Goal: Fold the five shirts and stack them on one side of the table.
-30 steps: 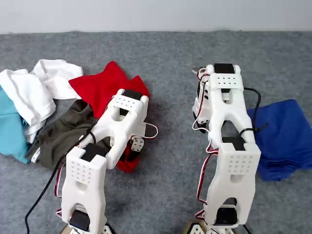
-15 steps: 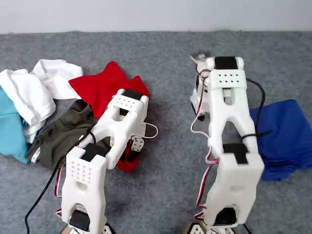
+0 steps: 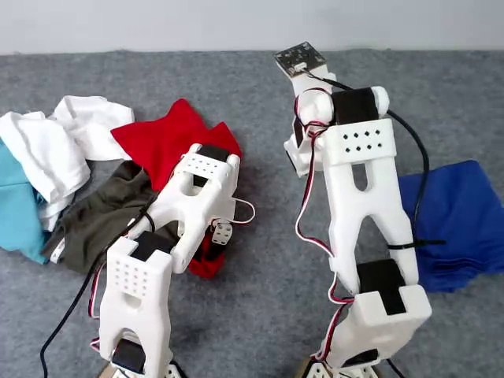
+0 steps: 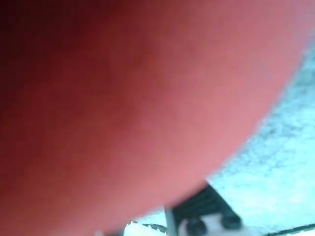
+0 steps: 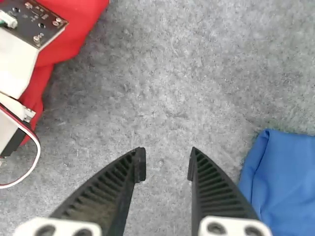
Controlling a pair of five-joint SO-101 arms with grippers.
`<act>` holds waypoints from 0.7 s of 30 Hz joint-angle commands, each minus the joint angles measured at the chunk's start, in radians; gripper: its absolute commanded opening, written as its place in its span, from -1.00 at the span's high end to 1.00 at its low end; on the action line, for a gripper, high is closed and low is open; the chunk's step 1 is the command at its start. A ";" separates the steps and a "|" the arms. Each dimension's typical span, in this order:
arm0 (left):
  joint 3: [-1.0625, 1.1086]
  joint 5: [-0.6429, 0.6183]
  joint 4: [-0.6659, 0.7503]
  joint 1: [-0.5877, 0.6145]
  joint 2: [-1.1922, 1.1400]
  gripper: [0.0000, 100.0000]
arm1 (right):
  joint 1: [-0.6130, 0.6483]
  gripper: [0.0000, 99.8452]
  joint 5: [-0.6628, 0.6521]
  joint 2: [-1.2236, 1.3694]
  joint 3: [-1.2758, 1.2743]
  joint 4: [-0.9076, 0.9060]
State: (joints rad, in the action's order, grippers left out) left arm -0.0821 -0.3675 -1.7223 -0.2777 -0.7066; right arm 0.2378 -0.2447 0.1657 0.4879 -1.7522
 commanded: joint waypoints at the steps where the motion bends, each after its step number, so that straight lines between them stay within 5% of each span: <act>1: 0.025 -0.011 -0.031 0.057 -0.097 0.97 | 0.005 0.69 -0.011 -0.054 0.005 -0.036; 21: 0.019 -0.005 -0.032 0.075 -0.094 0.97 | 0.004 0.69 -0.011 -0.050 0.003 -0.038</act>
State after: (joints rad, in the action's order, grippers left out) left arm -0.0821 -0.3675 -1.7223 -0.2746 -0.7066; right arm 0.2378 -0.2447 0.1657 0.4879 -1.7522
